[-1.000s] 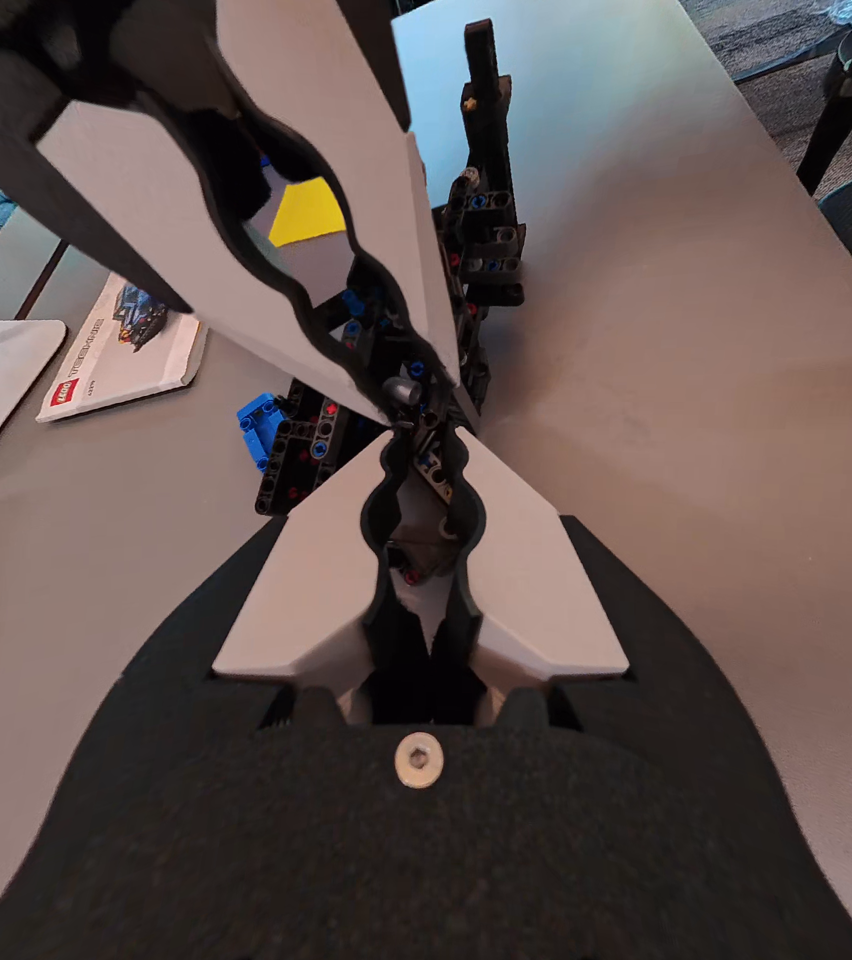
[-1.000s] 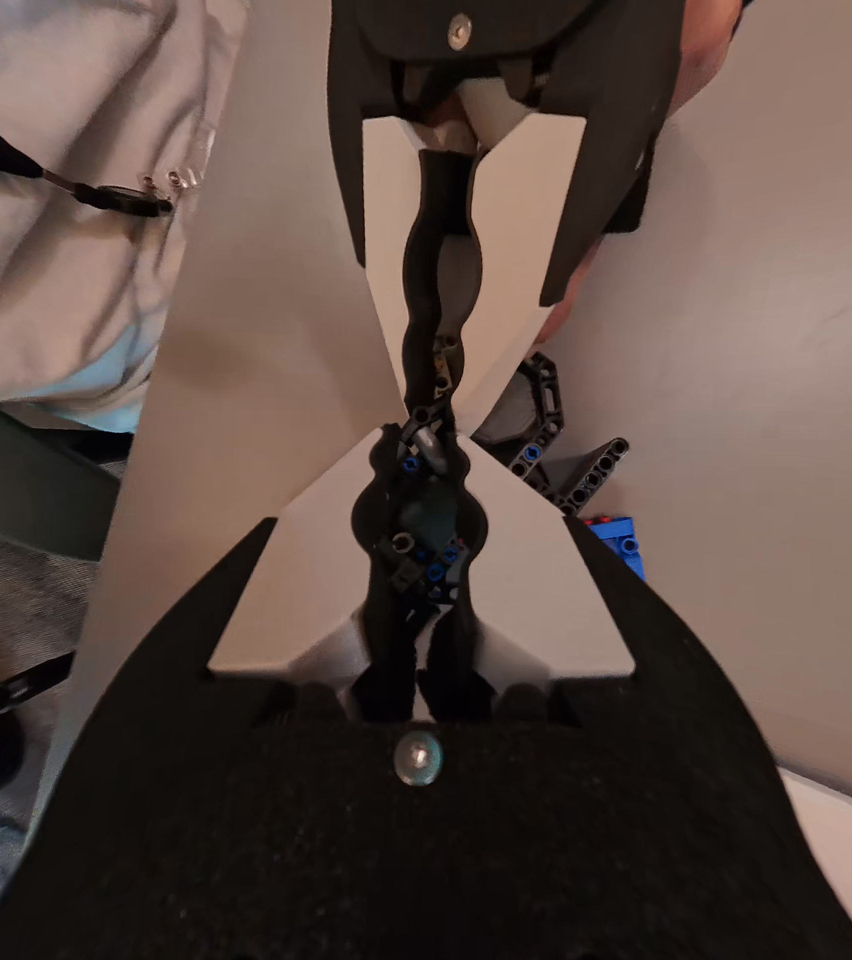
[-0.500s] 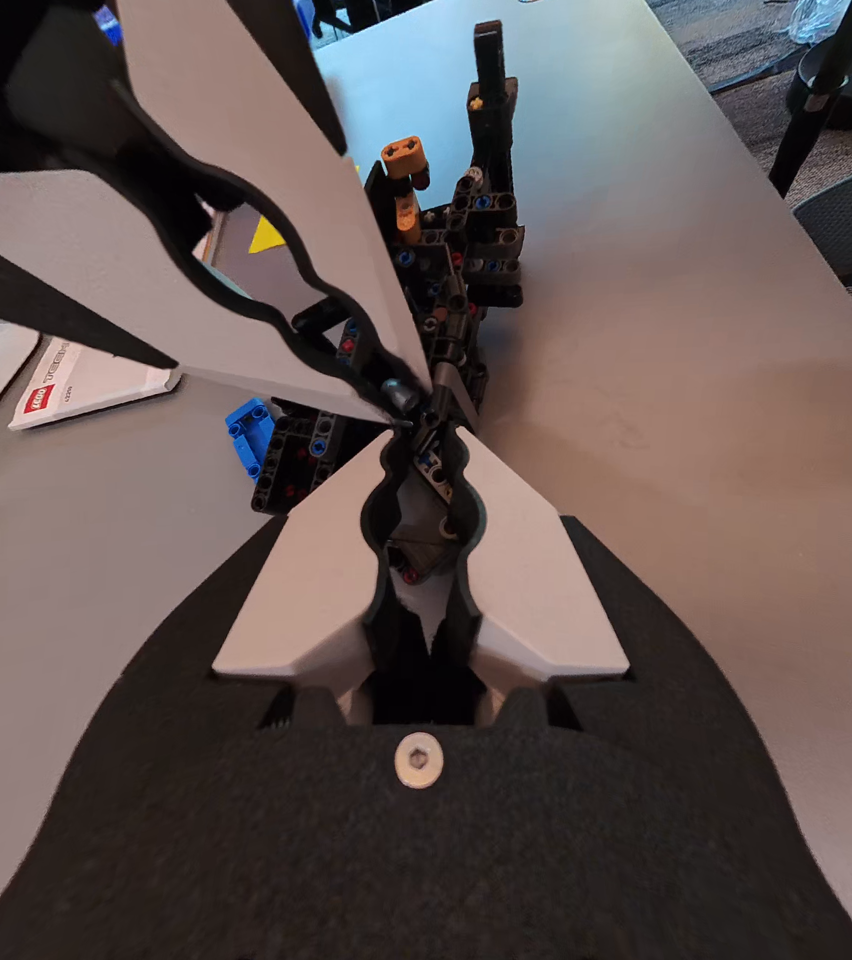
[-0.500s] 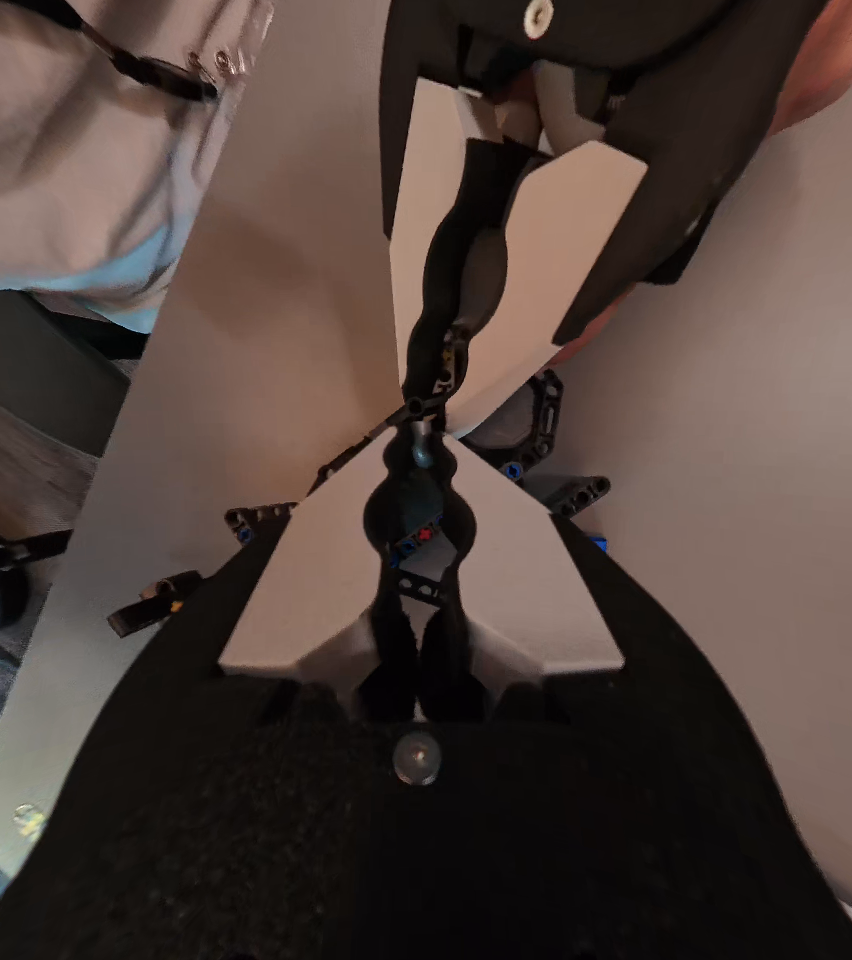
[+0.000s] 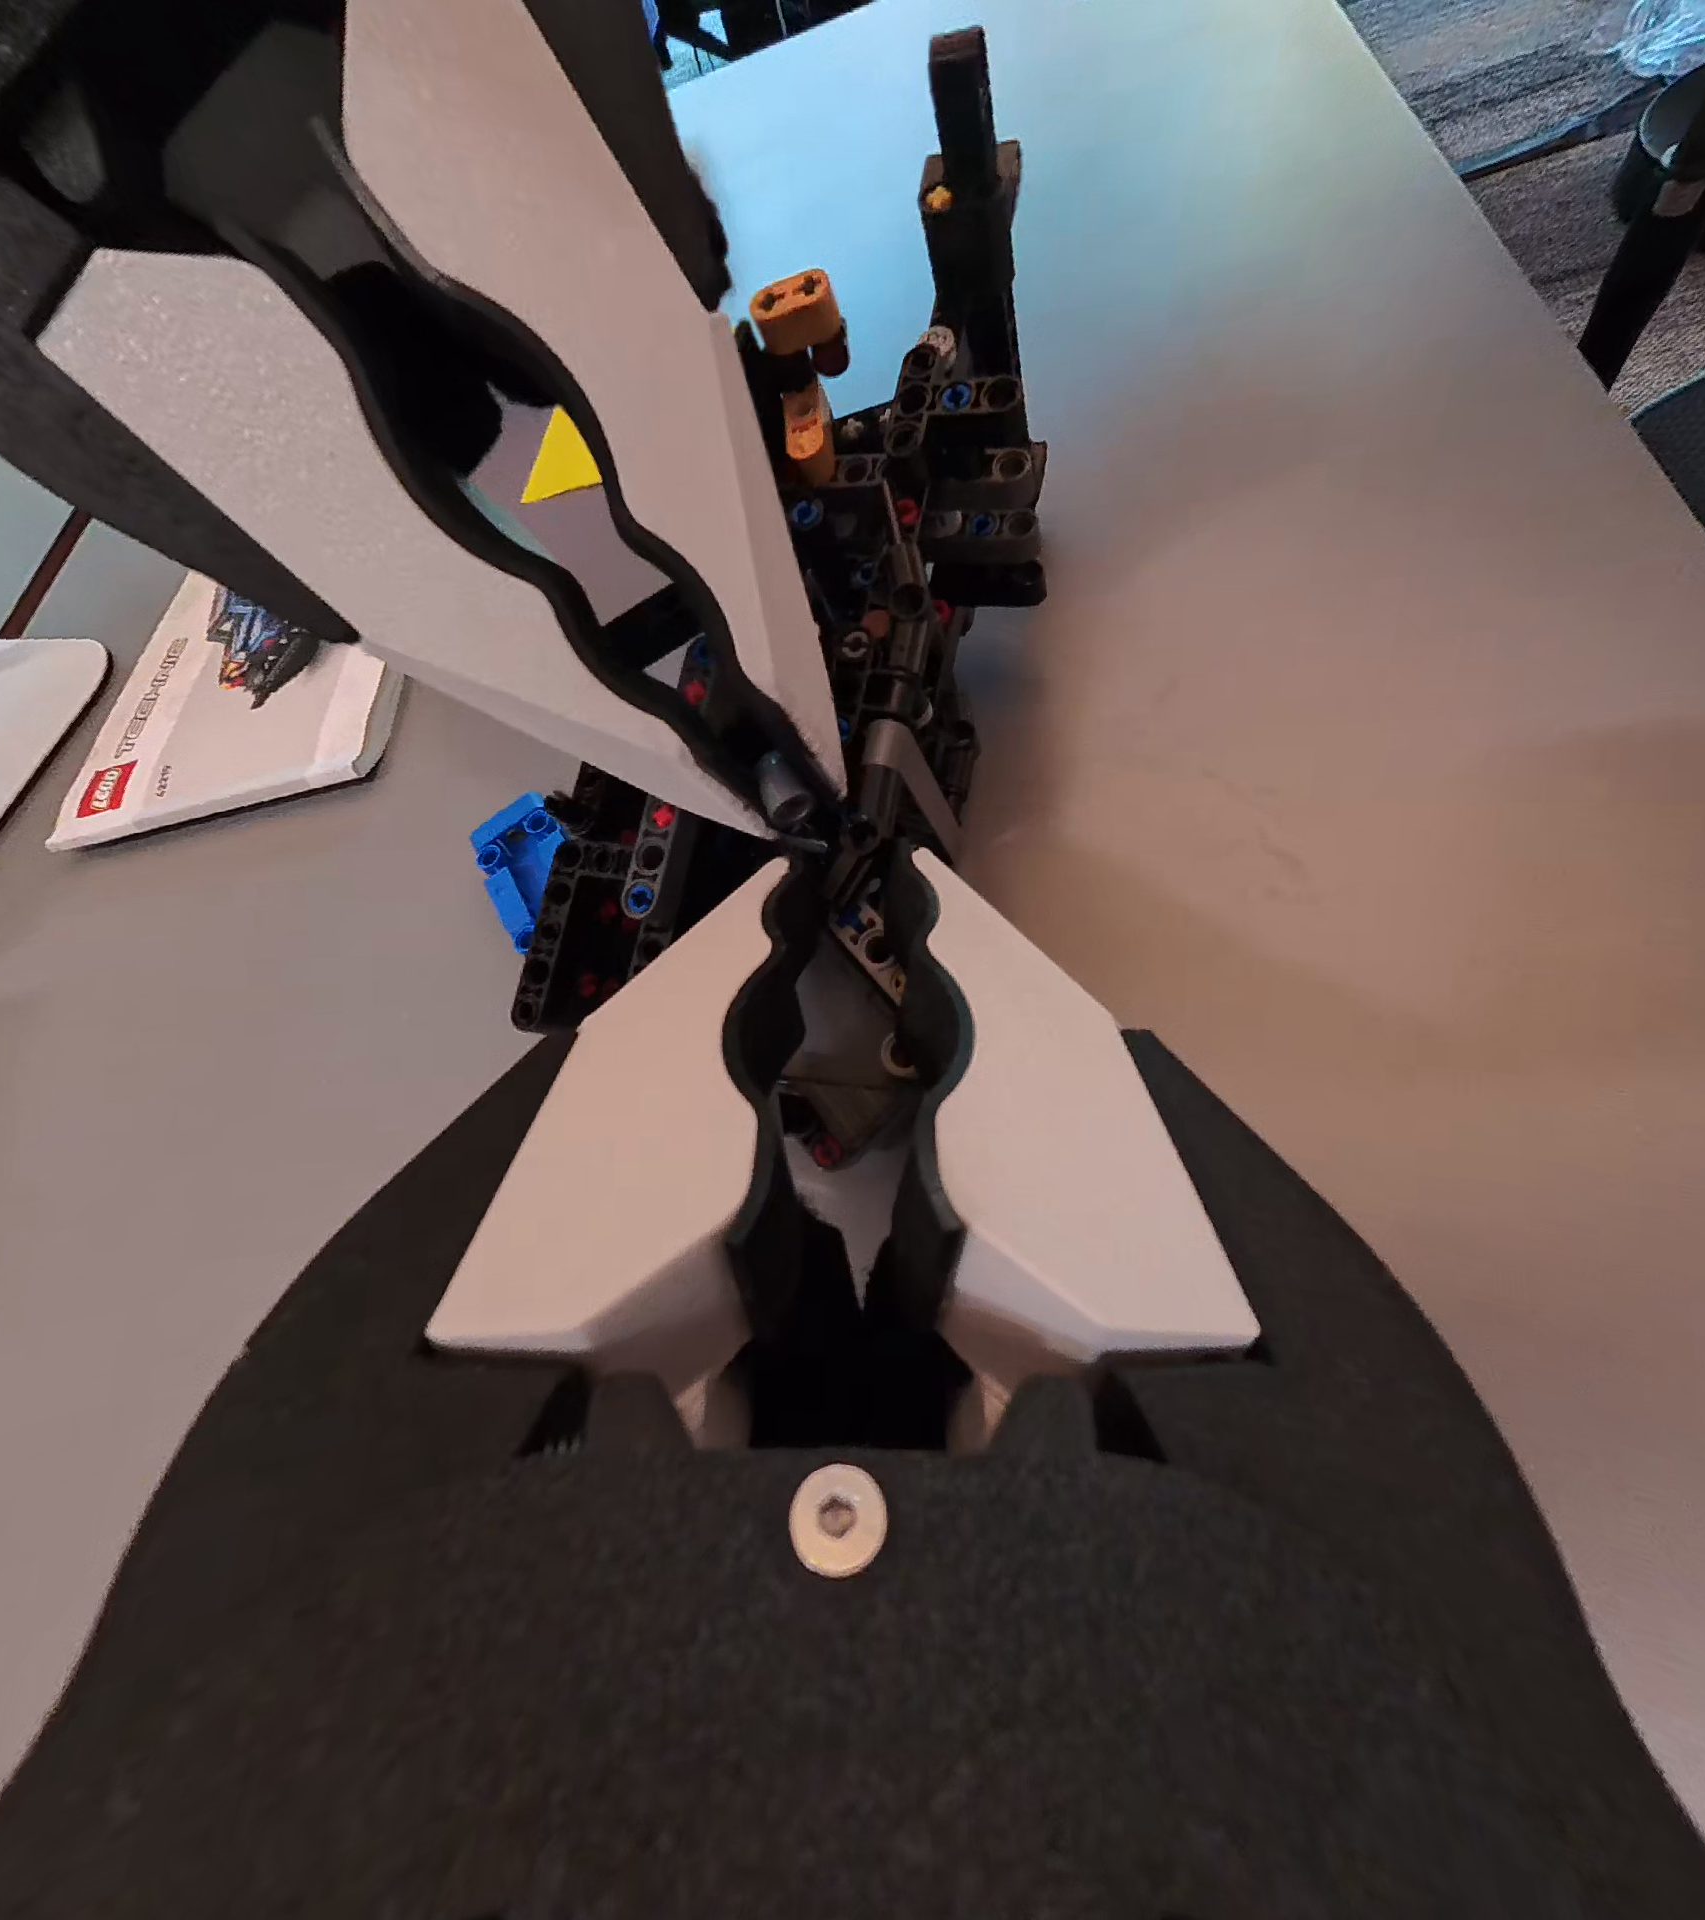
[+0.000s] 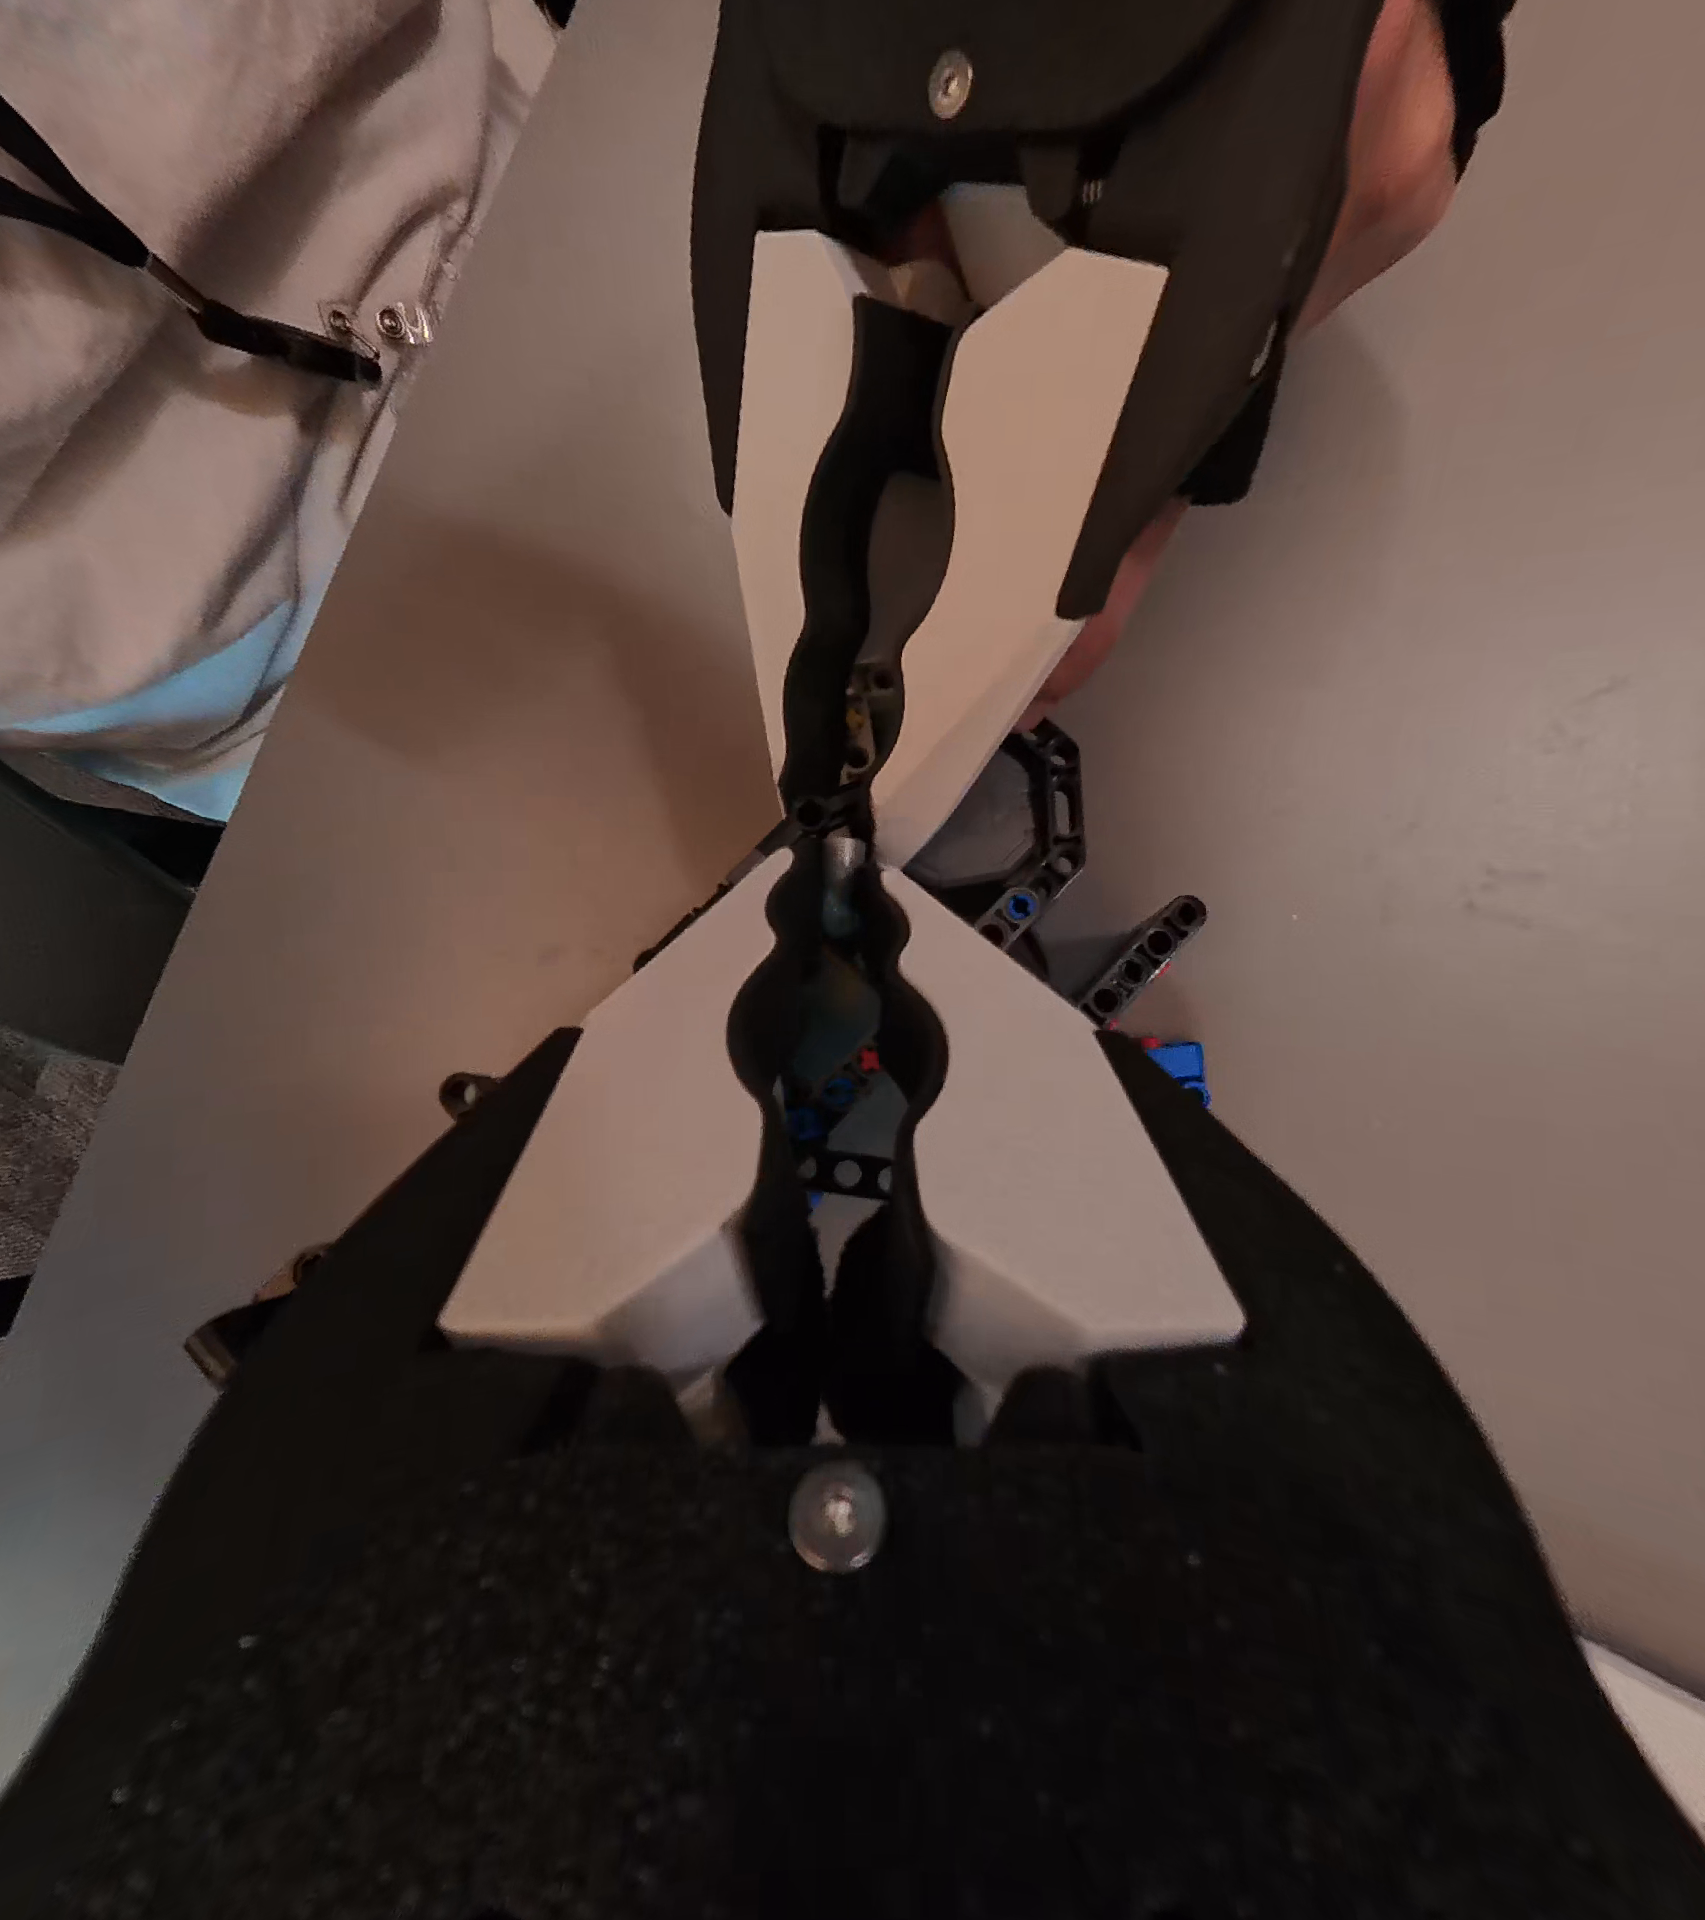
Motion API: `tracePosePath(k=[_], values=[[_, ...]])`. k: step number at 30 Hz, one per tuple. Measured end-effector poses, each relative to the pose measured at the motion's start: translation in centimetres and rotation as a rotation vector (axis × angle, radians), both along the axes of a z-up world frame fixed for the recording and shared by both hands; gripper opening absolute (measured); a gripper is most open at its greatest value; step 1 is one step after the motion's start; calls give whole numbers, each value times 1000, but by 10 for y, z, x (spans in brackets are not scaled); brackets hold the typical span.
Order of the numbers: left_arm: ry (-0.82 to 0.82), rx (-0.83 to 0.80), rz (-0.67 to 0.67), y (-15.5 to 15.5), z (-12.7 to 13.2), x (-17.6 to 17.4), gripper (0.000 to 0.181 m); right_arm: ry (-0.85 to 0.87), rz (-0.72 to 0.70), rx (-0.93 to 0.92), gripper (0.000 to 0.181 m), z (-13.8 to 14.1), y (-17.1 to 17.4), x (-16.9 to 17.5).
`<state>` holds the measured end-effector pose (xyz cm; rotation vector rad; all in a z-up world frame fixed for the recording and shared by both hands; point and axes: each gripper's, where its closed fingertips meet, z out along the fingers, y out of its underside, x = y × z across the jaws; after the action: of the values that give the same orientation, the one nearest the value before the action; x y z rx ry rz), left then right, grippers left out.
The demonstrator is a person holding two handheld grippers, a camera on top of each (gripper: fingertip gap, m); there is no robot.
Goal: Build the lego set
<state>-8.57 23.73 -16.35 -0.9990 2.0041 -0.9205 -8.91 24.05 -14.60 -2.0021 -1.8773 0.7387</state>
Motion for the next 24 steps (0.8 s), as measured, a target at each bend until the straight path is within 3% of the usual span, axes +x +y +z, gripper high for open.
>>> tracePosePath(k=[17,20,22,24], values=[[-14,54,23,4,-1,5,12,71,-193,-83,7,4,7,5],[-16,67,25,4,-2,5,12,246,-250,-60,6,45,19,-5],[-17,65,26,4,-2,5,12,177,-234,-1,7,48,21,3],[-22,69,30,4,-1,5,12,221,-261,-33,7,58,20,4]])
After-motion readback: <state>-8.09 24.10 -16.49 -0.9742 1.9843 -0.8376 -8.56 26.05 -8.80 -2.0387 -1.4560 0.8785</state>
